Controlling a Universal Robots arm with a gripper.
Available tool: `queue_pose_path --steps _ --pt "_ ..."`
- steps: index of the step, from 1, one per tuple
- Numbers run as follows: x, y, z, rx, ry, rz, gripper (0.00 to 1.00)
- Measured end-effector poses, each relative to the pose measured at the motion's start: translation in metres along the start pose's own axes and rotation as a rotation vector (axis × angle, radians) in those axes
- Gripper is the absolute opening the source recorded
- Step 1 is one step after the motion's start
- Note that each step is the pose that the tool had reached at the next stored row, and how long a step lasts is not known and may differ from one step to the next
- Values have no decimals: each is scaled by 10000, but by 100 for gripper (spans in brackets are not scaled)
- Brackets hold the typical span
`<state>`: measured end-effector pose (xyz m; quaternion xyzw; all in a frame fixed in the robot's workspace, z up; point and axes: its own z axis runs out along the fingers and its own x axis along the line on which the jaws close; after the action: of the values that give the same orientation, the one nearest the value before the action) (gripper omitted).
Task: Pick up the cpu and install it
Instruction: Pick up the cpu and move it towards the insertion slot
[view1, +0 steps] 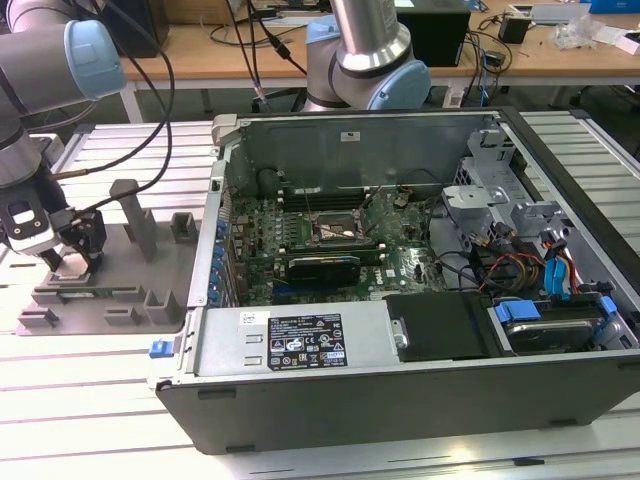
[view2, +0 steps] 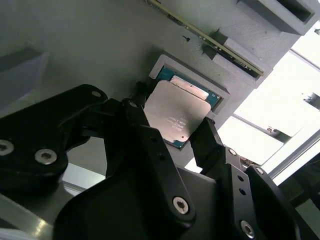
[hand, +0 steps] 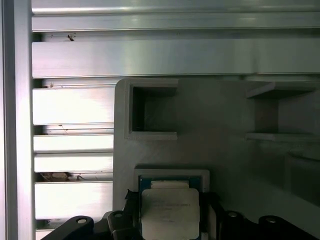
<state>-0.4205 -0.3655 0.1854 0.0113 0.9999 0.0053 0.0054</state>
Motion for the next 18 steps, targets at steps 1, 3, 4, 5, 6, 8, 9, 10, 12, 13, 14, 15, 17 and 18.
queue_pose_path --steps 1,3,4,5,6,8,9,10,12,13,14,15,17,18 --pt "0 0 -2 0 1 0 62" --pt "-1 0 -11 0 -1 -1 62" --pt "-1 0 -11 -1 -2 0 62" --pt "0 0 -12 -1 -2 0 62" --pt "0 0 -12 -1 -2 0 62" --pt "-1 0 -14 0 0 0 62" --pt "0 0 -14 0 -1 0 62" --pt "0 0 -14 -1 0 0 62" --pt "0 0 -15 15 1 -2 62" --pt "-1 0 -17 16 2 -2 62" --pt "0 1 -16 15 -1 0 62" --pt "2 1 -17 16 0 -1 62" --pt "7 1 -17 15 0 0 62" --pt "7 1 -17 16 0 0 62"
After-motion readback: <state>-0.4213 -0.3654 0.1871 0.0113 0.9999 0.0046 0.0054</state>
